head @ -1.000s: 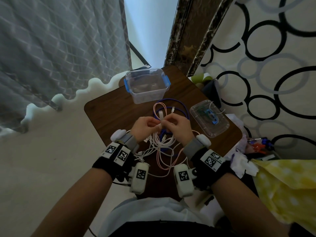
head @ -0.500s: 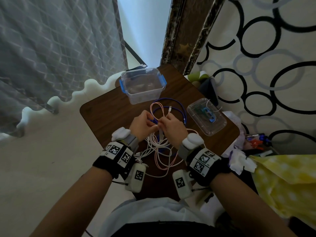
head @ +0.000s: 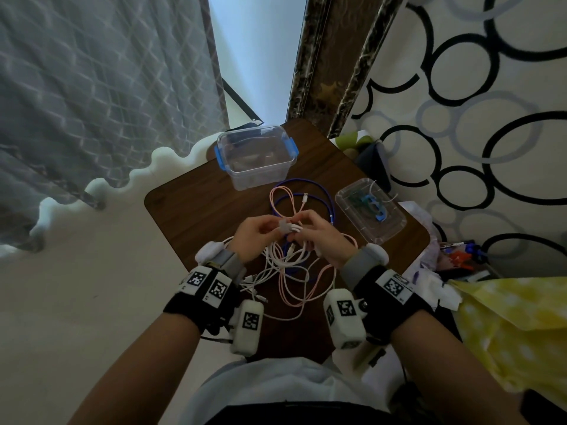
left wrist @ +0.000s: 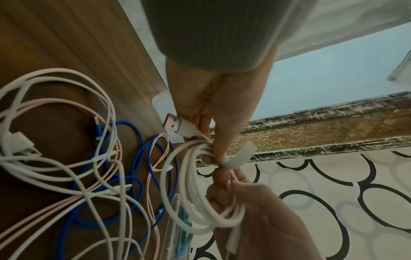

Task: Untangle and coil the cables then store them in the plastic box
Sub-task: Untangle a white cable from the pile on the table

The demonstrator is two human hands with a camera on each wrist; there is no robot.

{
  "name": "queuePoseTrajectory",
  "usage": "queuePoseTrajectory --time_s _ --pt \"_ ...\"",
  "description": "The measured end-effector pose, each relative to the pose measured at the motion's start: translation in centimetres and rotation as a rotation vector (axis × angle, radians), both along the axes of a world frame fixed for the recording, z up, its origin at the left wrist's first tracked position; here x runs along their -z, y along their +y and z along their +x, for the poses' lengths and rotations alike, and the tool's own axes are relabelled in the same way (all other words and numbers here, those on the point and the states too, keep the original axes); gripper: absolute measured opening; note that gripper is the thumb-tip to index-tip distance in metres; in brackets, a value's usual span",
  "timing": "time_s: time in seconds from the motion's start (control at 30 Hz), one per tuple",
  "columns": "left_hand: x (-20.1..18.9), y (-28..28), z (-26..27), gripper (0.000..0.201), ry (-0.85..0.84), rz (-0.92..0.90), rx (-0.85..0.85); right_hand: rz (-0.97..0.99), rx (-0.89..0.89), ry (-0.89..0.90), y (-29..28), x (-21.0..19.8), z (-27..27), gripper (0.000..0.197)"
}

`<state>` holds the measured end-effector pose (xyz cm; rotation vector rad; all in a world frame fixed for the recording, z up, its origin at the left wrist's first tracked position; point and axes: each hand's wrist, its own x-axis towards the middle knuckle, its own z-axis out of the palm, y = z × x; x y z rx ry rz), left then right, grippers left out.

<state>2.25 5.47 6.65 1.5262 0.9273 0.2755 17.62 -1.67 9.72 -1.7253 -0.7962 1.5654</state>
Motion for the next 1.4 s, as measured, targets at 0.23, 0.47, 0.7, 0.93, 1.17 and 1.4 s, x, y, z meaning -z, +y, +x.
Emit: queuePoseTrajectory --time_s 0.23,0.47,0.7,0.93,1.17,1.4 --pt "1.1 0.1 0.3 0.021 0.051 -0.103 -0.052 0.327 -0.366 -0.567 0.4 2.3 -0.7 0.017" --pt "1.9 -0.3 -4.3 0.025 0.148 -0.076 -0.164 0.297 -0.245 -0.497 1.8 4.8 -4.7 0.01" --pt "1.9 -0.3 -8.1 0.03 0.222 0.024 -0.26 0.405 -0.339 -0.606 2.8 6.6 -9.2 0.014" --pt "2.0 -0.9 -7.8 0.034 0.259 0.141 -0.277 0.17 -0.359 -0.662 2.7 5.9 -10.0 0.026" --pt "1.3 -4.4 -6.9 0.032 -0.008 -0.484 -0.308 0.065 0.082 -0.264 -1.3 5.5 -10.1 0.026" --pt "2.2 -8.6 -5.9 0.034 -0.115 -0.517 -0.31 0.065 0.263 -0.069 -8.0 4.3 -9.8 0.02"
